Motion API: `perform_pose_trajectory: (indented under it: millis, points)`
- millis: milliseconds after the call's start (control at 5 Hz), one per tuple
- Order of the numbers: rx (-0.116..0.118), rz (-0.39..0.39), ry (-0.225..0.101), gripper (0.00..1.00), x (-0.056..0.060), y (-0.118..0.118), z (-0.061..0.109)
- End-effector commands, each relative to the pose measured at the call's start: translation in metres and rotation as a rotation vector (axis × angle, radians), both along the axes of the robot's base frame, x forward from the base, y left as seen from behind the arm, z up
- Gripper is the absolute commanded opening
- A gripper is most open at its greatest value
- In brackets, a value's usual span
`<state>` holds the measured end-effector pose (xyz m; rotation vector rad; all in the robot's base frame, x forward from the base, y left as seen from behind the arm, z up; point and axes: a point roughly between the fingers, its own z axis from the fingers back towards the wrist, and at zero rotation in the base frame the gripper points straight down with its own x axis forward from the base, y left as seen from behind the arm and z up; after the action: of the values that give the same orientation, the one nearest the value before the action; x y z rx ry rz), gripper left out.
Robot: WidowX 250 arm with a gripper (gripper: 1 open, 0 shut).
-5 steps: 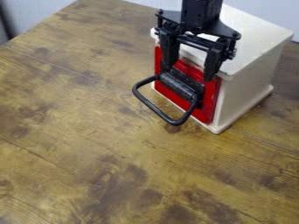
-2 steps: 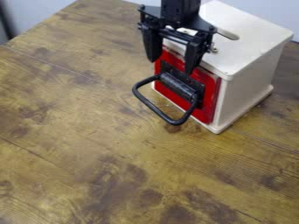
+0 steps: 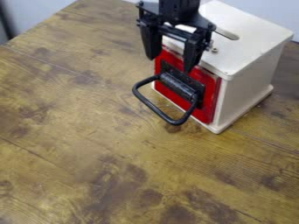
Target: Close the drawer
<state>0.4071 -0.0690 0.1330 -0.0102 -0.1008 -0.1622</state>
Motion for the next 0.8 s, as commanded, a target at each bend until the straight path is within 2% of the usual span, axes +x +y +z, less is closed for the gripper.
perform_pose_trajectory:
  millis: [0, 200, 400, 600]
  points:
    - [-0.022, -0.047, -0.114, 1.0, -0.0022, 0.0091, 0.0447]
    - [-0.018, -0.08, -0.113, 1.0, -0.0026, 0.0149, 0.0447]
    - [-0.006, -0.004, -0.119, 1.0, -0.0009, 0.0122, 0.0506]
    - [-0.003, 0.071, -0.141, 1.0, -0.0003, 0.0094, 0.0522]
